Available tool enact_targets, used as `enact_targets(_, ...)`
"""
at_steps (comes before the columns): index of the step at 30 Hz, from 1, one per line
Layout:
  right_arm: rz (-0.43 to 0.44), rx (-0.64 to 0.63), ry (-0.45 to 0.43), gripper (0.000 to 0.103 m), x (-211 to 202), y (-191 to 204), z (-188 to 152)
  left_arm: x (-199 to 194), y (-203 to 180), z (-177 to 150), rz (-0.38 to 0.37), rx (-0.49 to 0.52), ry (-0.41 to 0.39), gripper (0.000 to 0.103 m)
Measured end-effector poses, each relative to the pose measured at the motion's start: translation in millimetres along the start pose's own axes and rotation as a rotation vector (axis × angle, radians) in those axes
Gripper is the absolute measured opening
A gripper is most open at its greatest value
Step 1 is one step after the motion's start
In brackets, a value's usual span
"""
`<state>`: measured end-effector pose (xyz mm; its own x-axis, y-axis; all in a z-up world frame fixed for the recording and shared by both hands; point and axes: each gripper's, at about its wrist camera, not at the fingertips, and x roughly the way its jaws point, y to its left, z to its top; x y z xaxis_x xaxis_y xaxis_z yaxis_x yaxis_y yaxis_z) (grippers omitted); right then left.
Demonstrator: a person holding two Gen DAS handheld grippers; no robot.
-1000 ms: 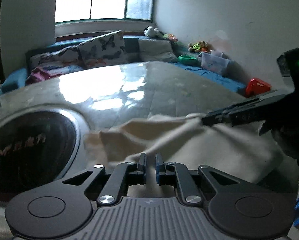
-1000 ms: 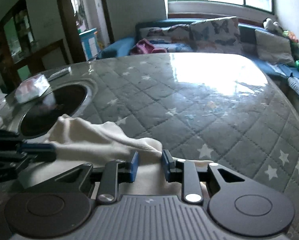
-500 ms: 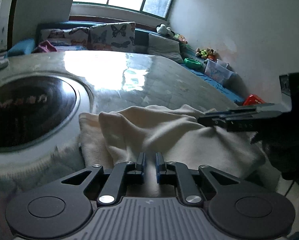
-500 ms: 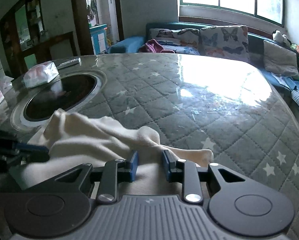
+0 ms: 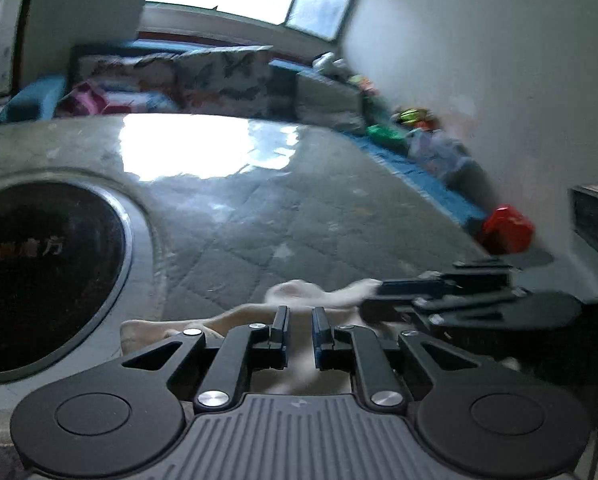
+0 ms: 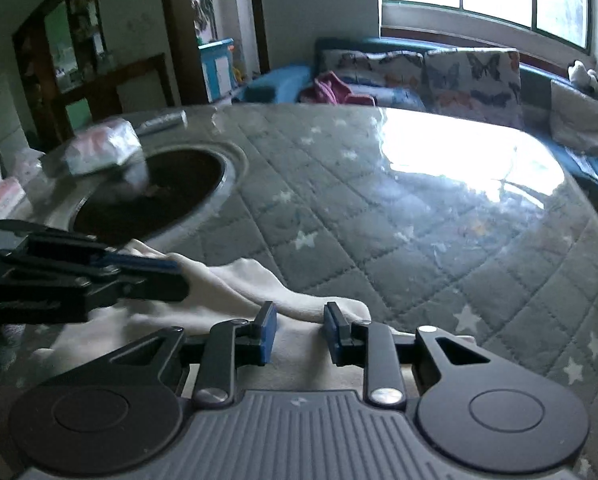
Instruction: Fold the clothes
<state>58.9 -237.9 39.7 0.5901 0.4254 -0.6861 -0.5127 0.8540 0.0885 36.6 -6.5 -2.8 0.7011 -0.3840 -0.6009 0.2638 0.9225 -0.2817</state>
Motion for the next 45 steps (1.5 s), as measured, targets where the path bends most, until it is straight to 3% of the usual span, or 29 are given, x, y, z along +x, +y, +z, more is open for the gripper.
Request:
enact_targets(4,-0.011,-0.002,-0.006,0.025,9.8,-0.6,-1.5,11.6,7.7,-3.9,0.042,-0.002,-0.008,0.013)
enact_targets(10,-0.013,-0.091,-0.065,0.026,-11.0,21.9,-6.1,4.0,18.5,-6.4,0.016,-0.019,-0.019,0.015)
enact_targets(14,0.013,-0.148,-0.046,0.025,-8.5,39.1,-11.5,-1.1,24.8,-4.4,0.039,-0.037,-0.032,0.015)
enact_targets(15,0.016,-0.161,-0.042,0.026,-6.4,43.4,-13.1,-3.3,26.6,-3.8,0.052,-0.043,-0.036,0.02)
enact_targets(16,0.018,-0.17,-0.041,0.026,-4.6,47.8,-14.5,-6.5,28.6,-3.6,0.07,-0.049,-0.044,0.032)
enact_targets(17,0.02,-0.18,-0.041,0.026,-2.8,52.1,-16.0,-9.9,30.6,-3.8,0.088,-0.054,-0.054,0.035)
enact_targets(25,0.115,-0.272,-0.052,0.026,2.4,86.5,-19.6,-48.7,36.0,-7.0,0.105,-0.114,-0.131,0.035)
enact_targets(29,0.147,-0.283,-0.069,0.026,-6.6,94.7,-24.1,-59.2,28.2,-10.9,0.074,-0.132,-0.144,0.035)
enact_targets(32,0.129,-0.246,-0.094,0.026,-22.4,85.2,-24.7,-61.9,20.9,-14.9,0.046,-0.13,-0.139,0.036)
enact_targets(38,-0.028,-0.081,-0.12,0.026,-51.1,29.5,-42.4,-51.5,4.8,-23.0,-0.025,-0.125,-0.113,0.038)
enact_targets(45,-0.147,0.068,-0.113,0.025,-57.1,-30.6,-58.5,-37.8,2.4,-32.3,0.008,-0.094,-0.069,0.037)
